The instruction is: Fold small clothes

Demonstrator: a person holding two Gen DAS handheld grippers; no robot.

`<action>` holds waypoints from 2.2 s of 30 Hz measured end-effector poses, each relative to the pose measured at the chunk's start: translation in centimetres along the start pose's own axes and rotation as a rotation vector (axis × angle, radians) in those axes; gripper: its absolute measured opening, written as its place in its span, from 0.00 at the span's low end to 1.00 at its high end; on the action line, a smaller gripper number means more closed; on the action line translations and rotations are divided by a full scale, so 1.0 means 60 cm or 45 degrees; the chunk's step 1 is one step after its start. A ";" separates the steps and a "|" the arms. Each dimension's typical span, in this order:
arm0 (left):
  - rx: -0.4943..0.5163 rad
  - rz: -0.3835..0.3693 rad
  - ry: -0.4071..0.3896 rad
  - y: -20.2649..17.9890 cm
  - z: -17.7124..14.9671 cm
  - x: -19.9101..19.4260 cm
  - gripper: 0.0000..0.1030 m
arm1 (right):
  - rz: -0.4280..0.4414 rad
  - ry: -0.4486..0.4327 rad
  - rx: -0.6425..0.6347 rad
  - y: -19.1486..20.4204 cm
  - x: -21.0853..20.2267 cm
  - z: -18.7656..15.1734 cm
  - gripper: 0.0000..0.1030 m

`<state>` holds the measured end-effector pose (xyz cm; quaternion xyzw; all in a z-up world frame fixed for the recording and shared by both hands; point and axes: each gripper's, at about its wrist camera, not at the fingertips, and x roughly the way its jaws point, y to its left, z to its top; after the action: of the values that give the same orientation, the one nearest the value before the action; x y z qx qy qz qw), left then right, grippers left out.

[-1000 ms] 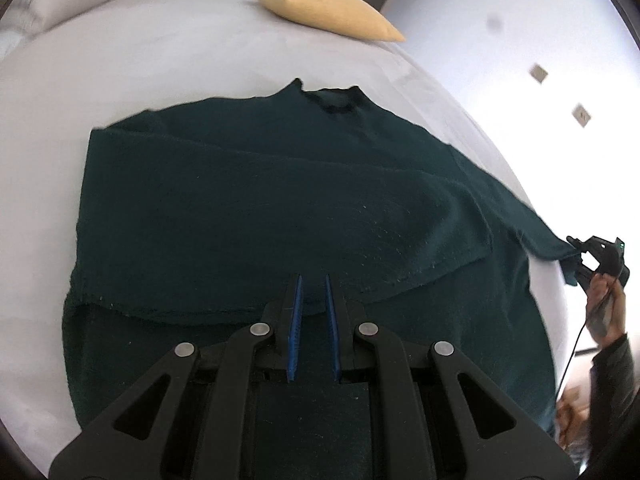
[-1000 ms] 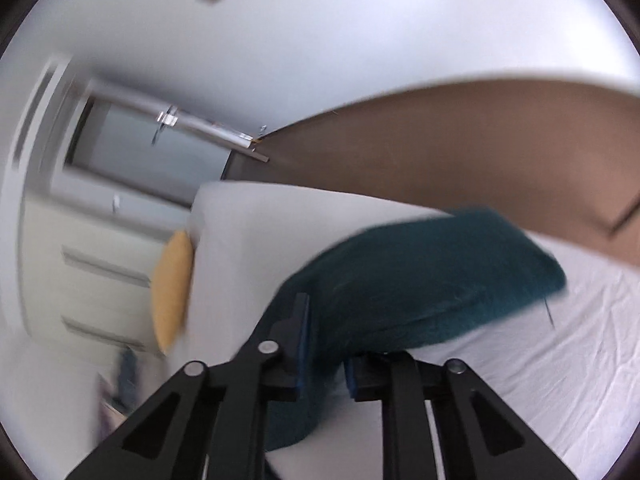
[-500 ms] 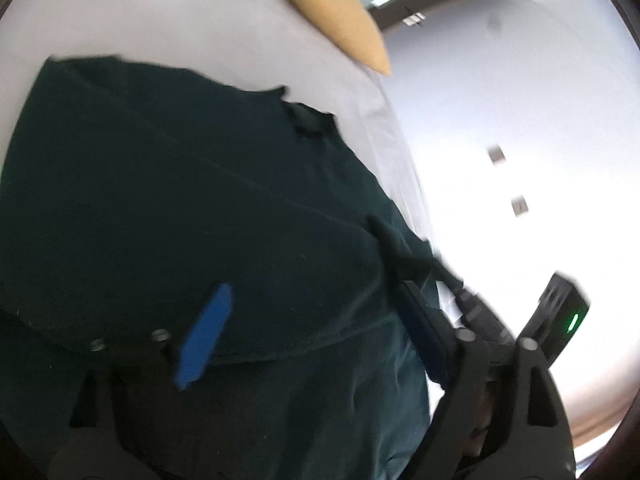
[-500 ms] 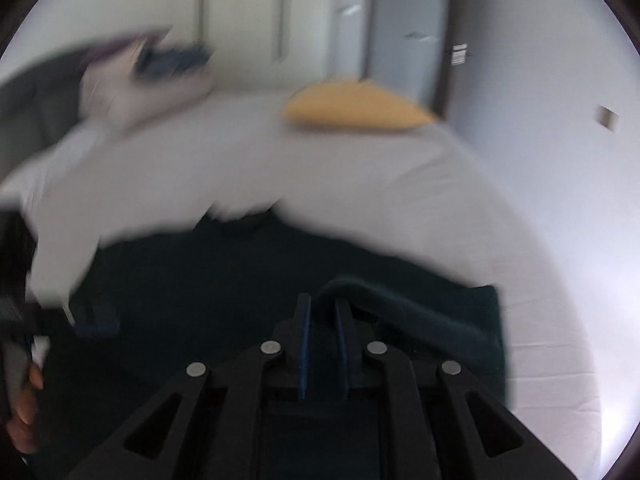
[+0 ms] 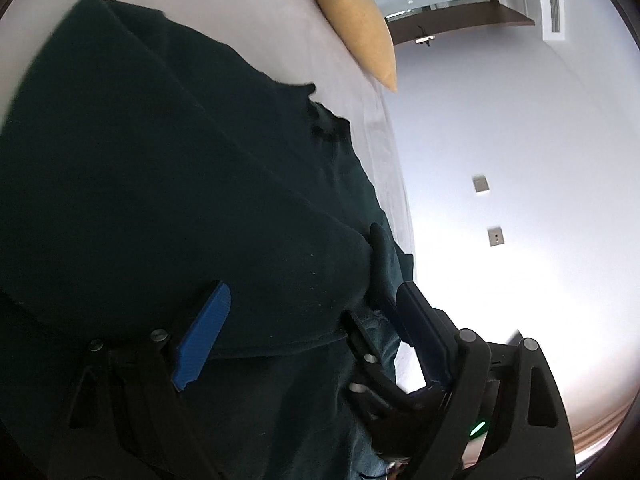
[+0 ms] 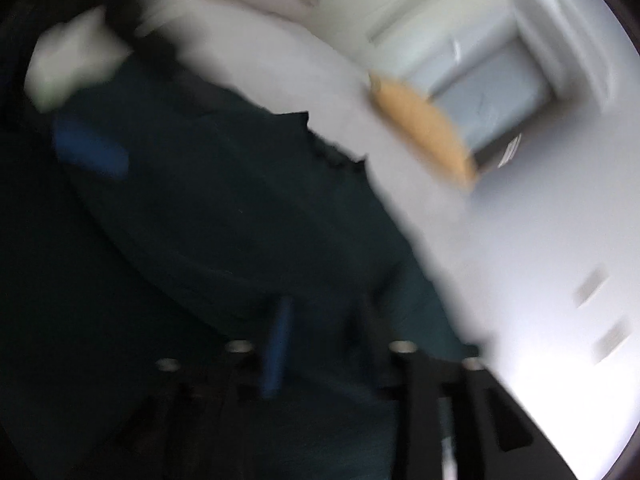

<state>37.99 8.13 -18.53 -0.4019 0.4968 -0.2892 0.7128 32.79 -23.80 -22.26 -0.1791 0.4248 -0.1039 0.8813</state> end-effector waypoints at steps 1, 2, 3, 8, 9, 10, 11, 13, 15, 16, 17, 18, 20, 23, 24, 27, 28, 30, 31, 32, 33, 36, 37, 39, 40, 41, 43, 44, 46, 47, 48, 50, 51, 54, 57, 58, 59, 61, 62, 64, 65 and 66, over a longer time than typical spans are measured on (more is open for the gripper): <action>-0.002 0.005 -0.013 0.004 0.002 -0.006 0.83 | 0.094 0.007 0.163 -0.029 -0.001 -0.001 0.45; -0.006 0.010 -0.020 0.008 0.004 -0.009 0.83 | 0.259 0.010 0.433 -0.079 0.000 -0.012 0.45; -0.009 0.011 -0.024 0.011 0.006 -0.012 0.83 | 0.356 -0.002 0.607 -0.110 -0.001 -0.022 0.45; -0.007 0.022 -0.039 0.017 0.009 -0.026 0.83 | 0.501 -0.061 1.343 -0.246 0.018 -0.110 0.45; -0.001 0.025 -0.040 0.016 0.009 -0.026 0.83 | 0.505 -0.086 1.408 -0.260 0.020 -0.122 0.45; 0.002 0.028 -0.040 0.015 0.010 -0.025 0.83 | 0.491 -0.097 1.451 -0.270 0.022 -0.129 0.45; 0.004 0.030 -0.040 0.015 0.010 -0.024 0.83 | 0.478 -0.104 1.476 -0.276 0.021 -0.134 0.45; 0.005 0.033 -0.040 0.015 0.009 -0.022 0.83 | 0.493 -0.105 1.539 -0.292 0.038 -0.135 0.45; 0.007 0.036 -0.039 0.014 0.010 -0.016 0.83 | 0.514 -0.092 1.550 -0.295 0.045 -0.134 0.44; 0.008 0.038 -0.036 0.014 0.009 -0.017 0.83 | 0.505 -0.094 1.529 -0.286 0.032 -0.150 0.40; 0.008 0.037 -0.034 0.014 0.009 -0.021 0.83 | 0.484 -0.093 1.471 -0.281 0.032 -0.136 0.26; 0.009 0.037 -0.032 0.014 0.010 -0.020 0.83 | 0.467 -0.091 1.403 -0.275 0.030 -0.122 0.18; 0.012 0.038 -0.026 0.012 0.012 -0.021 0.83 | 0.405 -0.117 1.228 -0.265 0.018 -0.083 0.14; 0.006 0.018 -0.029 0.010 0.017 -0.020 0.83 | 0.321 -0.199 0.877 -0.206 -0.018 -0.011 0.13; -0.002 0.007 -0.034 0.010 0.018 -0.021 0.83 | 0.319 -0.216 0.787 -0.184 -0.024 0.008 0.13; -0.028 -0.015 -0.039 0.016 0.021 -0.022 0.83 | 0.318 -0.240 0.524 -0.109 -0.035 0.050 0.13; -0.035 -0.015 -0.035 0.016 0.022 -0.022 0.83 | 0.326 -0.234 0.489 -0.093 -0.029 0.057 0.13; -0.032 -0.034 -0.034 0.010 0.027 -0.022 0.83 | 0.364 -0.210 0.493 -0.078 -0.017 0.059 0.13; -0.026 -0.044 -0.035 0.005 0.030 -0.020 0.83 | 0.370 -0.204 0.500 -0.075 -0.012 0.058 0.13; -0.023 -0.058 -0.033 -0.001 0.034 -0.019 0.83 | 0.376 -0.196 0.503 -0.072 -0.007 0.055 0.13; -0.028 -0.075 -0.030 -0.004 0.037 -0.019 0.83 | 0.378 -0.188 0.486 -0.068 -0.007 0.046 0.13; -0.048 -0.138 -0.001 -0.018 0.052 -0.006 0.83 | 0.359 -0.167 0.374 -0.045 -0.004 0.042 0.13; -0.042 -0.131 0.014 -0.026 0.058 0.002 0.83 | 0.356 -0.165 0.358 -0.041 -0.003 0.041 0.13; -0.022 -0.119 0.053 -0.043 0.064 0.020 0.83 | 0.371 -0.163 0.365 -0.043 -0.006 0.038 0.13; -0.012 -0.111 0.088 -0.051 0.066 0.033 0.83 | 0.381 -0.160 0.374 -0.044 -0.004 0.036 0.13; -0.008 -0.105 0.113 -0.055 0.069 0.042 0.83 | 0.385 -0.159 0.376 -0.042 -0.003 0.036 0.13; -0.002 -0.086 0.152 -0.064 0.078 0.066 0.83 | 0.385 -0.157 0.357 -0.035 -0.002 0.035 0.13; 0.000 -0.076 0.156 -0.068 0.083 0.076 0.83 | 0.386 -0.153 0.345 -0.031 -0.003 0.034 0.13; 0.000 -0.065 0.182 -0.073 0.088 0.092 0.81 | 0.388 -0.155 0.332 -0.030 -0.006 0.033 0.13; 0.003 -0.067 0.199 -0.076 0.088 0.100 0.81 | 0.390 -0.155 0.327 -0.030 -0.007 0.032 0.13; 0.012 -0.066 0.223 -0.079 0.088 0.110 0.78 | 0.393 -0.155 0.328 -0.030 -0.007 0.032 0.13; 0.024 -0.069 0.264 -0.084 0.092 0.127 0.62 | 0.399 -0.157 0.335 -0.033 -0.006 0.033 0.14; 0.023 -0.073 0.280 -0.083 0.090 0.134 0.46 | 0.404 -0.156 0.337 -0.035 -0.006 0.033 0.15; 0.037 -0.064 0.310 -0.084 0.085 0.150 0.25 | 0.409 -0.159 0.332 -0.034 -0.008 0.031 0.17; 0.061 -0.050 0.288 -0.090 0.087 0.152 0.13 | 0.434 -0.157 0.362 -0.043 -0.013 0.024 0.24; 0.063 -0.050 0.273 -0.091 0.088 0.150 0.12 | 0.449 -0.154 0.382 -0.049 -0.017 0.018 0.28; 0.067 -0.051 0.265 -0.092 0.090 0.148 0.11 | 0.465 -0.156 0.413 -0.059 -0.022 0.010 0.37; 0.095 -0.023 0.247 -0.093 0.093 0.147 0.08 | 0.477 -0.163 0.486 -0.082 -0.031 -0.012 0.45; 0.102 -0.017 0.241 -0.095 0.095 0.147 0.08 | 0.491 -0.159 0.539 -0.097 -0.034 -0.025 0.47; 0.126 -0.003 0.234 -0.100 0.094 0.148 0.07 | 0.544 -0.144 0.675 -0.132 -0.036 -0.051 0.48; 0.149 0.011 0.232 -0.105 0.093 0.145 0.06 | 0.569 -0.142 0.742 -0.150 -0.037 -0.066 0.48; 0.175 0.027 0.228 -0.109 0.092 0.142 0.06 | 0.588 -0.140 0.817 -0.170 -0.038 -0.085 0.48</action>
<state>45.98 -0.56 -15.93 -0.3192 0.5417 -0.3499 0.6944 27.09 -33.52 -19.45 0.2001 0.3519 -0.0208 0.9142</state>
